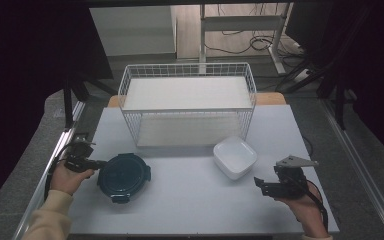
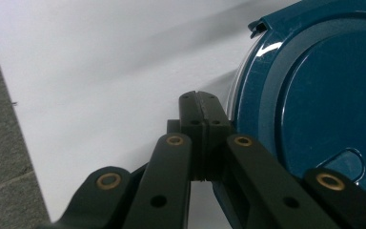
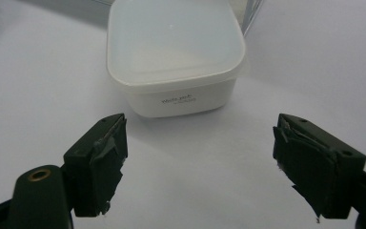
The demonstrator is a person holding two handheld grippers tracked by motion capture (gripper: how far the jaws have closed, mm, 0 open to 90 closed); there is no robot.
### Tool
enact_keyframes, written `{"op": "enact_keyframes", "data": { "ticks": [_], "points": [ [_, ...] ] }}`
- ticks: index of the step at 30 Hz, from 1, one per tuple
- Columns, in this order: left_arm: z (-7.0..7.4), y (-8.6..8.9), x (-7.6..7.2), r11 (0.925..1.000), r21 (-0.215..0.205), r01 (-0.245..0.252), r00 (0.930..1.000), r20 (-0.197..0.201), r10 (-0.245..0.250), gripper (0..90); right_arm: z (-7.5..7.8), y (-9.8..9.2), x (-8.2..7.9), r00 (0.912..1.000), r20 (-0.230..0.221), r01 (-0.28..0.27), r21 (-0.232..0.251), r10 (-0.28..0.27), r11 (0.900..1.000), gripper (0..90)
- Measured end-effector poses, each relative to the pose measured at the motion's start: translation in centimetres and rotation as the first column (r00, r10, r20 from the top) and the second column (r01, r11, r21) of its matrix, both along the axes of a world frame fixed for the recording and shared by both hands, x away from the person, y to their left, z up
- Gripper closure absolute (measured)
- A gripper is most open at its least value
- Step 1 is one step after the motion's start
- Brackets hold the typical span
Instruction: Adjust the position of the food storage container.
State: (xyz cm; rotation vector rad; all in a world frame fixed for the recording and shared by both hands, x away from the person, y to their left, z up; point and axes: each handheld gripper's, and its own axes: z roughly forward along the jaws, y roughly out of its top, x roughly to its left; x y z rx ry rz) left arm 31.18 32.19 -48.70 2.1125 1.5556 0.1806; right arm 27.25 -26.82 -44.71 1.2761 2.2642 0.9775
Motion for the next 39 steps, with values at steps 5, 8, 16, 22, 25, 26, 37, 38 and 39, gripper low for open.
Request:
{"op": "enact_keyframes", "data": {
  "ticks": [5, 8, 16, 22, 25, 26, 37, 38, 39],
  "points": [
    [-0.1, -0.9, -0.1, 0.9993, -0.03, 0.022, 0.9998, -0.003, -0.022, 90.0, 0.0, 0.1, 0.0, 1.0, -0.006, -0.004, 0.009, 0.004, 1.0, 18.8],
    [-0.1, -1.4, -0.2, 0.9984, -0.042, 0.038, 0.9993, -0.003, -0.038, 90.0, 0.0, 0.1, 0.0, 1.0, -0.007, -0.004, 0.01, 0.005, 1.0, 18.8],
    [0.0, -3.9, -0.7, 0.9956, -0.016, 0.092, 0.9956, 0.015, -0.092, 90.0, 0.1, 0.0, -0.1, 1.0, -0.001, -0.004, 0.008, 0.004, 1.0, 18.8],
    [-0.1, -5.3, -1.2, 0.9916, -0.035, 0.124, 0.9922, 0.018, -0.124, 90.0, 0.1, 0.1, -0.1, 1.0, 0.0, -0.01, 0.006, 0.01, 1.0, 18.8],
    [-0.1, -5.9, -1.3, 0.9894, -0.046, 0.138, 0.9904, 0.018, -0.137, 90.0, 0.1, 0.2, -0.1, 0.9999, -0.001, -0.01, 0.006, 0.01, 1.0, 18.8],
    [-0.2, -6.1, -1.3, 0.9885, -0.057, 0.14, 0.9901, 0.017, -0.139, 90.0, 0.1, 0.2, -0.1, 0.9999, -0.001, -0.01, 0.006, 0.01, 1.0, 18.8],
    [-0.2, -8.3, -1.5, 0.9777, -0.083, 0.193, 0.9811, 0.009, -0.193, 90.0, 0.1, 0.3, -0.1, 0.9999, -0.003, -0.013, 0.007, 0.013, 1.0, 18.8],
    [-0.2, -8.9, -1.4, 0.9754, -0.083, 0.204, 0.9789, 0.006, -0.204, 90.0, 0.0, 0.4, -0.1, 0.9999, -0.005, -0.016, 0.004, 0.016, 1.0, 18.8],
    [-0.2, -9.1, -1.4, 0.9741, -0.089, 0.208, 0.978, 0.005, -0.208, 90.0, 0.0, 0.5, -0.1, 0.9998, -0.006, -0.017, 0.003, 0.017, 1.0, 18.8]
  ]
}}
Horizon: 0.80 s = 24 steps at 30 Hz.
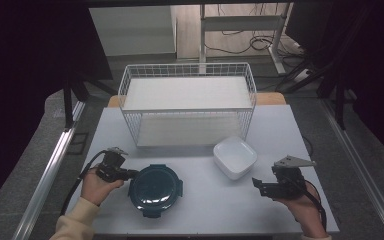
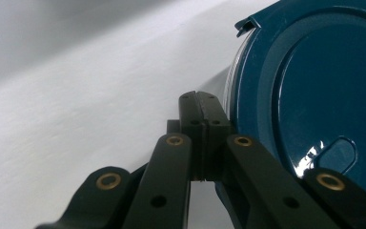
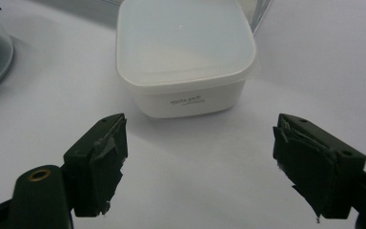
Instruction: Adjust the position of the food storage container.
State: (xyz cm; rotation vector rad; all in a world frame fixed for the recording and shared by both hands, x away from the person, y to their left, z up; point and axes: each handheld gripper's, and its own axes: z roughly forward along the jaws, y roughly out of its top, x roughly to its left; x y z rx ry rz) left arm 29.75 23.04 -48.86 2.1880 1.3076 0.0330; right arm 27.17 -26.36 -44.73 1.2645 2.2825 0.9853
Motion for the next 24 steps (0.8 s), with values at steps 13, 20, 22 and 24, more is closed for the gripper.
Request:
{"op": "enact_keyframes", "data": {
  "ticks": [13, 20, 22, 24],
  "points": [
    [0.0, -2.8, -0.3, 0.9989, -0.02, 0.042, 0.9991, -0.009, -0.042, 90.0, 0.2, -0.1, 0.0, 1.0, 0.005, 0.004, 0.005, -0.004, 1.0, 18.8],
    [0.0, -3.3, -0.8, 0.9989, -0.02, 0.043, 0.9991, 0.0, -0.043, 90.0, 0.1, 0.0, -0.1, 1.0, 0.003, 0.001, 0.005, -0.001, 1.0, 18.8],
    [0.0, -3.4, -1.0, 0.9989, -0.018, 0.044, 0.999, 0.0, -0.044, 90.0, 0.1, 0.0, -0.1, 1.0, 0.003, 0.002, 0.005, -0.002, 1.0, 18.8],
    [0.0, -3.5, -1.1, 0.9989, -0.021, 0.043, 0.9991, -0.004, -0.043, 90.0, 0.1, 0.0, -0.1, 1.0, 0.003, 0.002, 0.005, -0.002, 1.0, 18.8]
  ]
}}
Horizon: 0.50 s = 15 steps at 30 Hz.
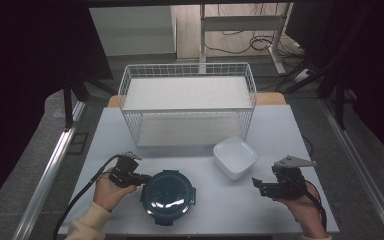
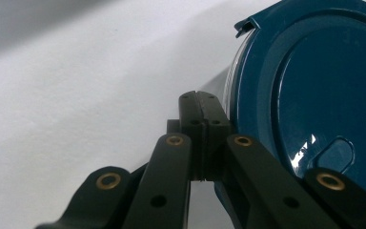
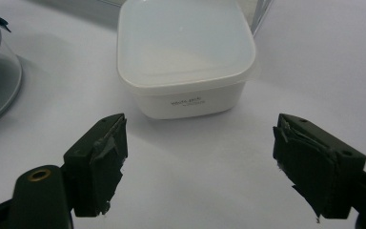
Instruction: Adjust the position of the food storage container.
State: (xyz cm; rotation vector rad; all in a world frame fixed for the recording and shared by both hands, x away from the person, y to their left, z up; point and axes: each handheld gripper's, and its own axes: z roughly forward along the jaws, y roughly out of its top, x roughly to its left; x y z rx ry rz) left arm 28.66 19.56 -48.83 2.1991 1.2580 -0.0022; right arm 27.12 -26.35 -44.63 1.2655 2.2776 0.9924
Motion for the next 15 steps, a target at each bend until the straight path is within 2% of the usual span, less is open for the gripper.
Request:
{"op": "enact_keyframes", "data": {
  "ticks": [10, 15],
  "points": [
    [-0.1, -1.2, -0.9, 0.9994, -0.036, -0.001, 0.9998, -0.017, 0.0, 90.0, -0.1, 0.2, 0.0, 1.0, -0.001, -0.005, -0.004, 0.005, 1.0, 18.8],
    [-0.1, -1.4, -1.1, 0.9992, -0.039, -0.006, 0.9997, -0.022, 0.005, 90.0, 0.0, 0.2, -0.1, 1.0, 0.001, -0.006, -0.003, 0.006, 1.0, 18.8]
  ]
}}
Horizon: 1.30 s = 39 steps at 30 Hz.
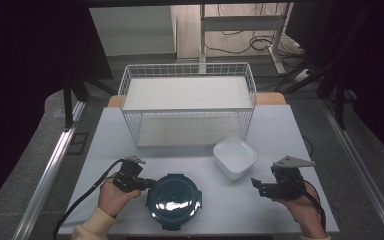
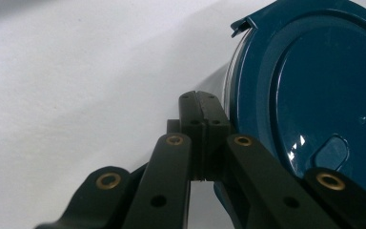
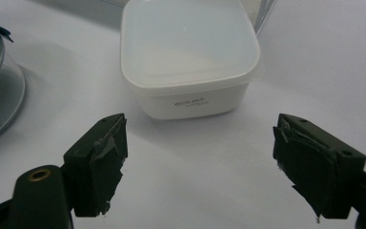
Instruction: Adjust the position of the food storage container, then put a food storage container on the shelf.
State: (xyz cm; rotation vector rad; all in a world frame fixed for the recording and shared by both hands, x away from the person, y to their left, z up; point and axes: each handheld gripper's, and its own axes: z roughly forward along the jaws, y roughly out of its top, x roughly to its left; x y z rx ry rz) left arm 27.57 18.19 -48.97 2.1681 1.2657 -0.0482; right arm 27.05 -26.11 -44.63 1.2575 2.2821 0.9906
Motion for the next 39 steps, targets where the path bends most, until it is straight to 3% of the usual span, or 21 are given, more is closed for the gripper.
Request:
{"op": "enact_keyframes", "data": {
  "ticks": [4, 5, 8, 10, 12, 13, 14, 15, 17, 19, 20, 22, 26, 29, 39],
  "points": [
    [0.1, 0.2, 0.1, 0.9996, -0.027, 0.005, 0.9998, 0.017, -0.004, 90.0, 0.2, 0.0, -0.1, 0.9999, 0.011, 0.003, 0.002, -0.004, 1.0, 18.8],
    [0.8, 0.8, 0.2, 0.9979, -0.03, -0.057, 0.9961, 0.065, 0.059, 90.0, 0.3, 0.1, -0.2, 0.9998, 0.019, 0.008, 0.008, -0.008, 1.0, 18.8],
    [2.1, 2.1, -0.1, 0.9936, -0.043, -0.105, 0.9872, 0.116, 0.109, 89.8, 0.6, 0.1, -0.4, 0.9995, 0.03, 0.002, 0.014, -0.002, 1.0, 18.8],
    [2.6, 2.5, -0.5, 0.9919, -0.05, -0.117, 0.9831, 0.136, 0.123, 85.1, 0.7, 0.2, -0.4, 0.9995, 0.033, -0.001, 0.014, 0.0, 1.0, 18.8],
    [3.0, 2.7, -1.2, 0.992, -0.051, -0.115, 0.9813, 0.149, 0.122, 63.5, 0.8, 0.2, -0.5, 0.9995, 0.03, -0.005, 0.026, 0.004, 1.0, 18.8],
    [3.2, 2.7, -1.6, 0.9912, -0.049, -0.123, 0.9789, 0.158, 0.129, 63.5, 0.8, 0.2, -0.5, 0.9995, 0.03, -0.005, 0.026, 0.004, 1.0, 18.8],
    [3.3, 2.5, -2.4, 0.9899, -0.057, -0.13, 0.9769, 0.164, 0.138, 50.5, 0.7, 0.3, -0.5, 0.9996, 0.027, -0.008, 0.028, 0.008, 1.0, 18.8],
    [3.4, 2.5, -2.7, 0.9899, -0.064, -0.127, 0.9778, 0.16, 0.136, 44.7, 0.7, 0.4, -0.5, 0.9996, 0.026, -0.01, 0.027, 0.01, 1.0, 18.8],
    [3.6, 2.5, -3.4, 0.9864, -0.083, -0.142, 0.9716, 0.179, 0.155, 36.2, 0.6, 0.6, -0.5, 0.9995, 0.026, -0.018, 0.026, 0.017, 1.0, 18.8],
    [3.7, 2.5, -3.7, 0.9849, -0.092, -0.147, 0.9698, 0.183, 0.161, 30.4, 0.6, 0.8, -0.6, 0.9994, 0.026, -0.023, 0.024, 0.022, 0.999, 18.8],
    [4.0, 2.7, -4.2, 0.9813, -0.121, -0.15, 0.9671, 0.189, 0.171, 28.8, 0.7, 0.9, -0.7, 0.9993, 0.027, -0.025, 0.024, 0.025, 0.999, 18.8],
    [4.2, 2.9, -4.7, 0.9787, -0.14, -0.15, 0.9633, 0.202, 0.176, 27.0, 0.8, 1.0, -0.8, 0.9991, 0.03, -0.031, 0.035, 0.03, 0.999, 18.8],
    [4.2, 2.7, -5.2, 0.9796, -0.142, -0.142, 0.9642, 0.204, 0.17, 21.3, 1.1, 1.5, -1.1, 0.9986, 0.035, -0.042, 0.06, 0.04, 0.997, 18.8],
    [3.9, 2.5, -5.4, 0.9808, -0.147, -0.129, 0.9705, 0.185, 0.155, 17.5, 1.2, 2.1, -1.4, 0.9979, 0.035, -0.056, 0.066, 0.054, 0.996, 18.4],
    [3.3, 1.8, -5.7, 0.9817, -0.156, -0.109, 0.981, 0.143, 0.131, 16.4, 0.5, 4.5, -2.3, 0.9944, -0.001, -0.105, 0.102, 0.106, 0.989, 17.9]
  ]
}}
